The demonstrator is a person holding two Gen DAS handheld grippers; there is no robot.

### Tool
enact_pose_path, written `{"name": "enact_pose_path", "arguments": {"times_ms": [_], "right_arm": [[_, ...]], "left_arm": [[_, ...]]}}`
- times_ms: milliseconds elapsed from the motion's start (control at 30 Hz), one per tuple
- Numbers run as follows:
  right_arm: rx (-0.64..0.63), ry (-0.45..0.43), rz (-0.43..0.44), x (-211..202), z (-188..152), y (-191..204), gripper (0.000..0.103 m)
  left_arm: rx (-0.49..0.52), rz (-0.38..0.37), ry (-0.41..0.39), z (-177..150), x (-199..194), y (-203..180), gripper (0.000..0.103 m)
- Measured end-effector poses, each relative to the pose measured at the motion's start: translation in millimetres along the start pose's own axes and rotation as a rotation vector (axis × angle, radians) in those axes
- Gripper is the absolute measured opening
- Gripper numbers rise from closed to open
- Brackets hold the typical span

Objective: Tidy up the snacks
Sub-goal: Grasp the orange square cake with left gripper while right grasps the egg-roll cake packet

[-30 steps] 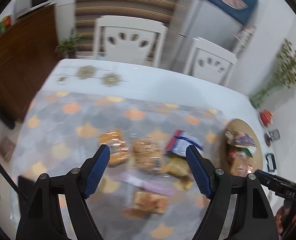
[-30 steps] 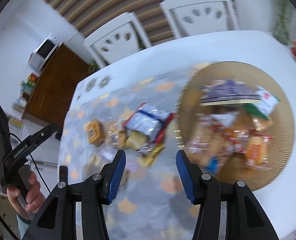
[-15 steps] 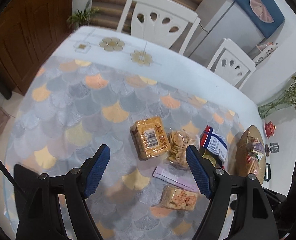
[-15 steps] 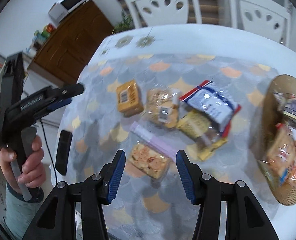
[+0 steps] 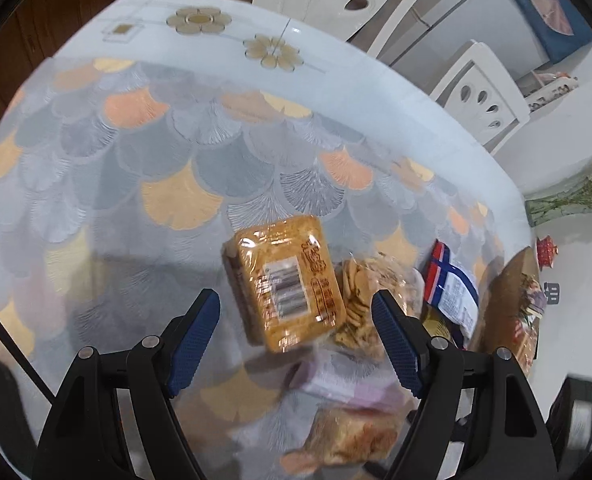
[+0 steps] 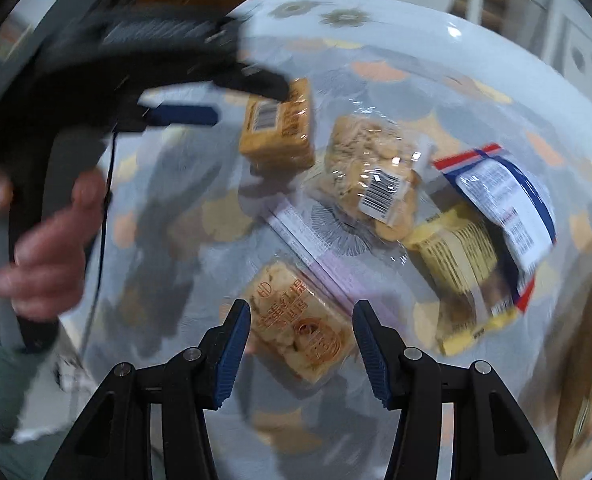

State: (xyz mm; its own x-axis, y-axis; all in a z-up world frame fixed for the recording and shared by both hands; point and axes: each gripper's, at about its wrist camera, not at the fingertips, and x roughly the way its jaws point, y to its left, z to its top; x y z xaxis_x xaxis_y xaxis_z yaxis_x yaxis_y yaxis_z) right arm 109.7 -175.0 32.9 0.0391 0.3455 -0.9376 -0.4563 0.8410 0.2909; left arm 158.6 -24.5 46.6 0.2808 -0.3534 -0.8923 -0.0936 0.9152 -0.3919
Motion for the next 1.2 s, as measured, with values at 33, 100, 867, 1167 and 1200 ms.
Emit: {"name": "enact_pose_path", "arguments": {"times_ms": [33,100,867,1167,1200], "right_arm": [[-0.037,0.007,-0.010,5.6,-0.3,2.7,0.051],[-0.066,0.020,-0.007,13.0,-0.5,4.2,0.051],[-0.244,0.073,-0.049,56.0,-16.6,38.9,0.050],[-0.242,0.068,-0.024,54.4,-49.5,66.3,0.047],[-0.238,0.070,-0.014,53.0,-54.9,69.4,0.047]], "left_arm": [[-0.001,0.004,0.006,2.0,4.7,0.0,0.077],[0.002,0.016,0.015,5.1,12.7,-0.2,0.077],[0.082,0.092,0.001,-0.6,36.7,-5.5,0.065],[0.132,0.116,-0.010,-19.6,21.0,-3.8,0.057],[0.133,0.118,-0.010,-23.0,18.7,-2.7,0.057]]}}
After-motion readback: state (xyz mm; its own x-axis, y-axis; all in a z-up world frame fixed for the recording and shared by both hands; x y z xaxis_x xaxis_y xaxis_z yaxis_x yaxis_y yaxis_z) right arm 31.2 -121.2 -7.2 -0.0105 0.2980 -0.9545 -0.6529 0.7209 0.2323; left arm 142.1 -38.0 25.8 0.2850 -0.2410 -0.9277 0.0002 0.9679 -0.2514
